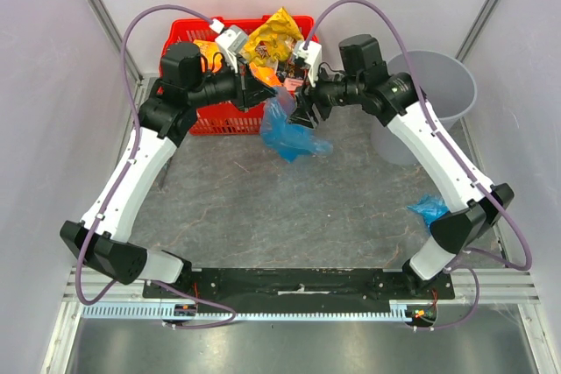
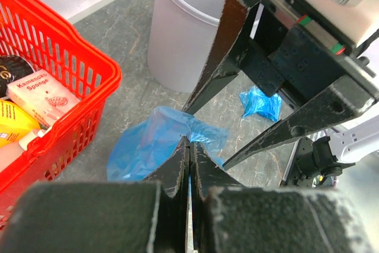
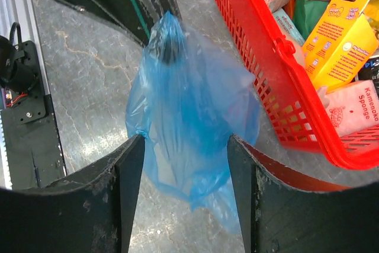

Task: Put the trash bags into the trash bin
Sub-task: Unfold the trash bag at the center of the board.

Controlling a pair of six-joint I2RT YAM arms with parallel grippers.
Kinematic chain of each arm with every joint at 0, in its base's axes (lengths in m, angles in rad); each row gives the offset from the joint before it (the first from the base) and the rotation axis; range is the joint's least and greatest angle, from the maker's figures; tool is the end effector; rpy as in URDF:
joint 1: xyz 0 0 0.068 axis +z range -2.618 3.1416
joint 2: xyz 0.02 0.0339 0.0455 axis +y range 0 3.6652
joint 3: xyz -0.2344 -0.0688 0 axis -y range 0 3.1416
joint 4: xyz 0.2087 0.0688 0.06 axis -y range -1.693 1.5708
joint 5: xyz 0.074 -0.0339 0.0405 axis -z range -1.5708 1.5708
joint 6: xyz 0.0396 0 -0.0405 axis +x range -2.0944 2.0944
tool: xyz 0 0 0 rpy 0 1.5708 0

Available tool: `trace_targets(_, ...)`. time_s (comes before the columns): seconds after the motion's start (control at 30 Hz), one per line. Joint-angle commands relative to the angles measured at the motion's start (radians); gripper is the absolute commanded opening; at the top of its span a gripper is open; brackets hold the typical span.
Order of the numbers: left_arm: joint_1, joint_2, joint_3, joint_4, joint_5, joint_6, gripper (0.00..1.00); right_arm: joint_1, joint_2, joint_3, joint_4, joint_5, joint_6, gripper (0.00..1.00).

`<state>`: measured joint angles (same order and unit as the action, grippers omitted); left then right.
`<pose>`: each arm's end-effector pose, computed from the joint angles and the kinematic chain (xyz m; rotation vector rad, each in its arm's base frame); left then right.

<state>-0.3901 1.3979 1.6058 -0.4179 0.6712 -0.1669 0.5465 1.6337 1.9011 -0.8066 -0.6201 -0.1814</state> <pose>0.2442 -0.1271 0.4243 0.6954 1.7076 -0.9899 0.2540 0.1815 0.4059 -1.0948 1.8114 0.8704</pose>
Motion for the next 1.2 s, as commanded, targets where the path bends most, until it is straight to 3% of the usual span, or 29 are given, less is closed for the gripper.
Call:
trace_targets(0.0,-0.016,0.003,0.039,0.005,-0.019,0.015,0.02,0.026,0.018,0.044,0.069,0.046,0.033,0.66)
trace_targets(0.47,-0.024,-0.017,0.005,0.008,0.039,0.035,0.02,0.027,-0.021,-0.043,0.124,0.209,-0.015,0.6)
trace_targets(0.9,-0.024,-0.043,-0.02,0.062,0.224,0.023,0.02,0.029,-0.044,-0.197,0.26,0.376,0.037,0.5)
trace_targets(1.17,-0.026,-0.057,-0.026,0.1,0.343,0.004,0.02,0.027,-0.034,-0.25,0.308,0.323,0.057,0.48)
